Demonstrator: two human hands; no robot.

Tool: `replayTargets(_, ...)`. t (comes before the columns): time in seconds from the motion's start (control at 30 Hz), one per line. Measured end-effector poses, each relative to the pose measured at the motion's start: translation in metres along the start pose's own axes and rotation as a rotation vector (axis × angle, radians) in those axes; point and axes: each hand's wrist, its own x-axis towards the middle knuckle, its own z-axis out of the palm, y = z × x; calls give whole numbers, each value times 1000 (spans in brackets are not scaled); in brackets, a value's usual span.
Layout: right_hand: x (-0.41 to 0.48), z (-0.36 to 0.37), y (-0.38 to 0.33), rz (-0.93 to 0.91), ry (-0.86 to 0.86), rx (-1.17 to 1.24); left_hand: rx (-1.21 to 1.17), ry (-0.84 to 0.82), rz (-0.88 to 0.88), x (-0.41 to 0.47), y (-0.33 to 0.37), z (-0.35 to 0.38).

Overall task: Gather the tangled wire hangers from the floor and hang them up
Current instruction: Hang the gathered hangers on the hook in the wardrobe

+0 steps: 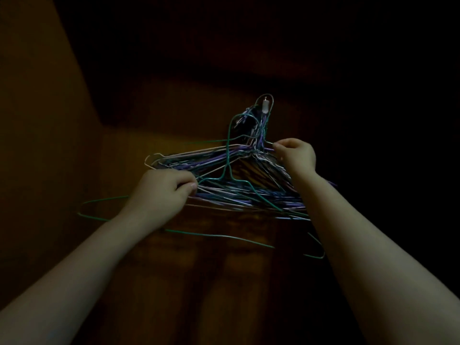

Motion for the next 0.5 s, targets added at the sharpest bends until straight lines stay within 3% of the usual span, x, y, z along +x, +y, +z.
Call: replayTargets(0.5,-19,12,18,-40,27,-230,-48,-31,-49,1,-20,25)
